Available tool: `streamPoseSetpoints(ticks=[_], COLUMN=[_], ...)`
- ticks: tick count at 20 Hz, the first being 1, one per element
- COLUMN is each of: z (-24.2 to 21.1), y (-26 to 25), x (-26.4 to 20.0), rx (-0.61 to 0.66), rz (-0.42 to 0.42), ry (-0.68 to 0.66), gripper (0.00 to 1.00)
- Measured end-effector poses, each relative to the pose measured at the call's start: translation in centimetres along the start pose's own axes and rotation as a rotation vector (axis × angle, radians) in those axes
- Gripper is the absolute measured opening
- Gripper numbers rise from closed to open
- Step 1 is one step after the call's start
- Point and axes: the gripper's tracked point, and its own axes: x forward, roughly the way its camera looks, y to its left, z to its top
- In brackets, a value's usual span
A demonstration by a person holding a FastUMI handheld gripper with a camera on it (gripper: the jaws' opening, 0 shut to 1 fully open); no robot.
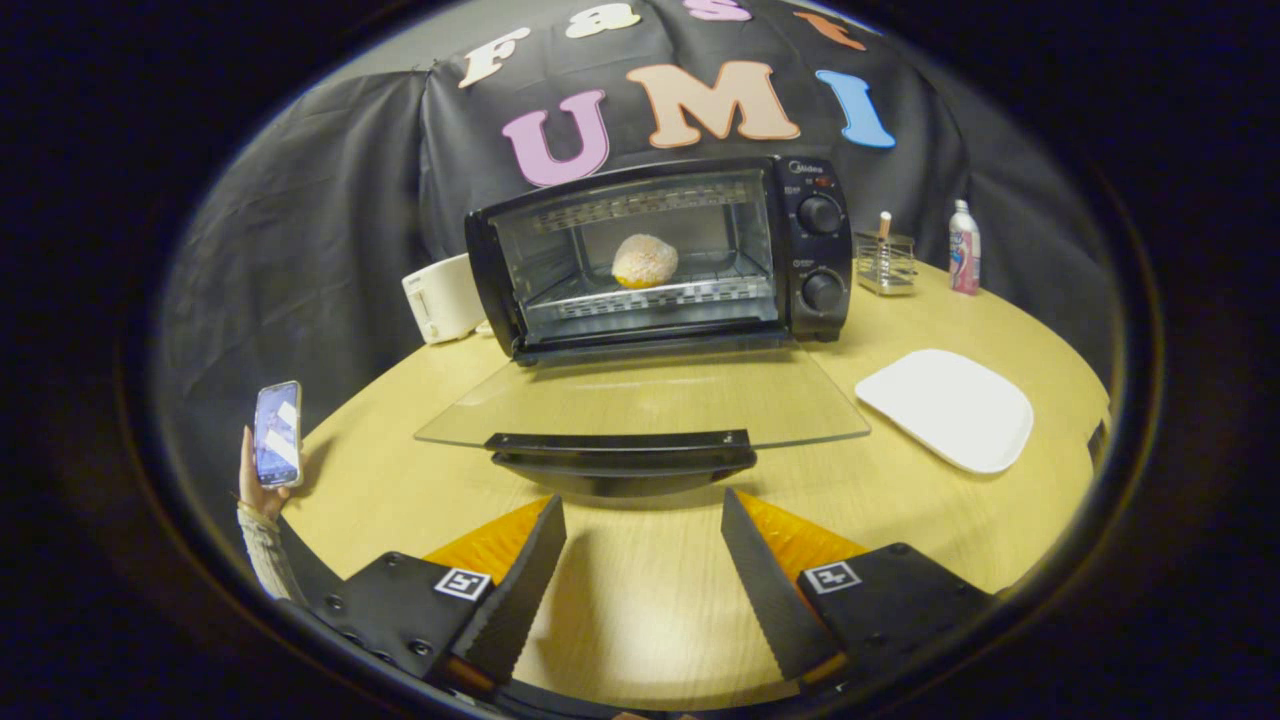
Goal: Open the toaster oven, put the food inside, and close the toaster oven door.
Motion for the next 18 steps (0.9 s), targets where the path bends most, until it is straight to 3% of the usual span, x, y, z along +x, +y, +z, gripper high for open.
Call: streamPoseSetpoints(ticks=[3,11,18], z=[0.1,1.1,5.3], y=[-0.2,1.7,2.6], x=[0.7,1.1,0.5], rx=[-0.017,0.025,0.026], rz=[-0.017,0.068,0.124], ry=[0.0,0.006,-0.084], gripper=[0.97,0.98,0.98])
